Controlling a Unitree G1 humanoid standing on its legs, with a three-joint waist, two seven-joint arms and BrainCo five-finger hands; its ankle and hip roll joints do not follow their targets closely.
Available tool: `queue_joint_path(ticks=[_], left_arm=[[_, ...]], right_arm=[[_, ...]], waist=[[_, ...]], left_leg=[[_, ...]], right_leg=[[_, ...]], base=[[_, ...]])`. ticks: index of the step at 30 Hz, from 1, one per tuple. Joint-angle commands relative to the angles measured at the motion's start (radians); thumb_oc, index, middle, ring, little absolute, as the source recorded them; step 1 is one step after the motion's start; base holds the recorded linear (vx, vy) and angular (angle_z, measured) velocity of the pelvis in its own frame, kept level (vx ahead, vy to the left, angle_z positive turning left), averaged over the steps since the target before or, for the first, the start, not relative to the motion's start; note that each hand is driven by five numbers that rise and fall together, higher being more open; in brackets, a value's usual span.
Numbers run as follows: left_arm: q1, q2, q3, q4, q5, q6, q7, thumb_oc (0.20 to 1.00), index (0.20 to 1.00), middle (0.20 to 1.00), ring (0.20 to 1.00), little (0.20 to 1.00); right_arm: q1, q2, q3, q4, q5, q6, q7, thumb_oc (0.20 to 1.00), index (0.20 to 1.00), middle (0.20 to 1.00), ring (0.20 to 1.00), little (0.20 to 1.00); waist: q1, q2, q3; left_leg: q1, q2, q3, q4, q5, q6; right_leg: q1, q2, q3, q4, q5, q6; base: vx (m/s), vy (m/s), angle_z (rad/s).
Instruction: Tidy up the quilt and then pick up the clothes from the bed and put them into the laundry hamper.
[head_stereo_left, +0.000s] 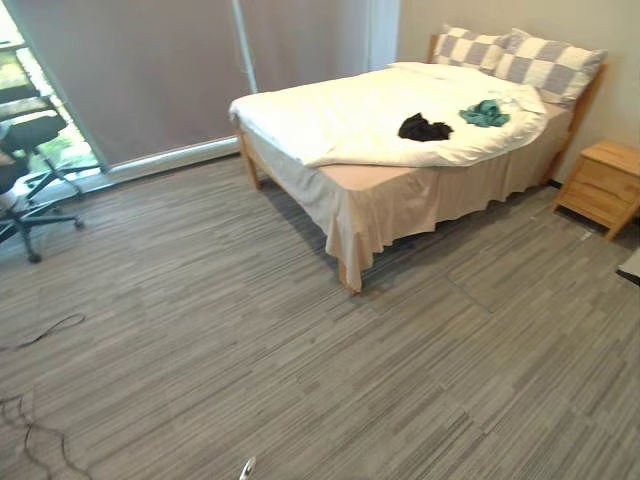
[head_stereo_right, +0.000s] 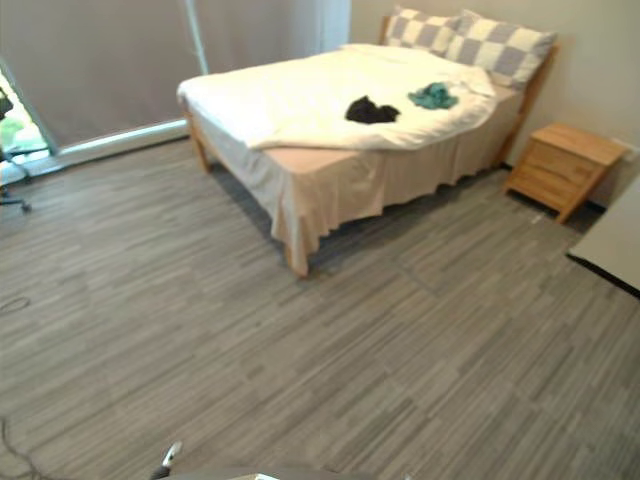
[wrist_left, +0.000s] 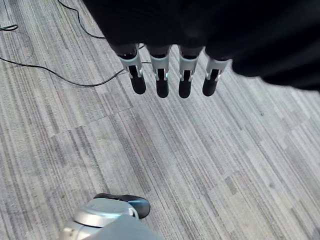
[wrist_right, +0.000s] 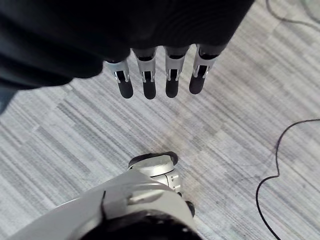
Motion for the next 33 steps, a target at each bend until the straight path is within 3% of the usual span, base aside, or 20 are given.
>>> queue_joint_path(ticks=[1,16,27,33], left_arm=[[-0.076,-0.021,0.013,0.020,-0.023,0.007,0.039,1.000,1.000,1.000,1.000,1.000],[-0.073,-0.034,0.004,0.063,0.026,0.157,0.071,1.000,1.000,1.000,1.000,1.000],[-0.074,-0.034,0.004,0.066,0.030,0.187,0.069,1.000,1.000,1.000,1.000,1.000],[-0.083,-0.031,0.008,0.066,0.031,0.185,0.076,1.000,1.000,1.000,1.000,1.000]], right_arm=[[-0.112,0.019,0.017,-0.004,0.041,0.022,-0.015,1.000,1.000,1.000,1.000,1.000],[-0.105,0.024,0.037,0.001,-0.039,0.054,-0.062,1.000,1.000,1.000,1.000,1.000],[-0.099,0.024,0.036,0.005,-0.048,0.067,-0.070,1.000,1.000,1.000,1.000,1.000],[-0.109,0.026,0.038,0.006,-0.054,0.065,-0.074,1.000,1.000,1.000,1.000,1.000]], waist=[[0.012,-0.021,0.098],[0.006,-0.021,0.092],[0.004,-0.025,0.098],[0.005,-0.026,0.117]], left_leg=[[0.073,-0.053,-0.074,-0.144,0.012,0.004],[0.089,-0.049,-0.058,-0.144,-0.002,0.002],[0.100,-0.052,-0.054,-0.144,-0.010,0.012],[0.106,-0.049,-0.061,-0.107,-0.027,0.028]], right_leg=[[0.175,-0.049,-0.005,-0.277,0.118,0.122],[0.195,-0.051,-0.014,-0.286,0.108,0.125],[0.187,-0.065,-0.001,-0.253,0.093,0.133],[0.164,-0.092,0.016,-0.161,0.064,0.142]], base=[[0.01,0.004,-0.03],[0.02,0.010,-0.01],[0.03,0.037,-0.03],[0.05,0.060,-0.09]])
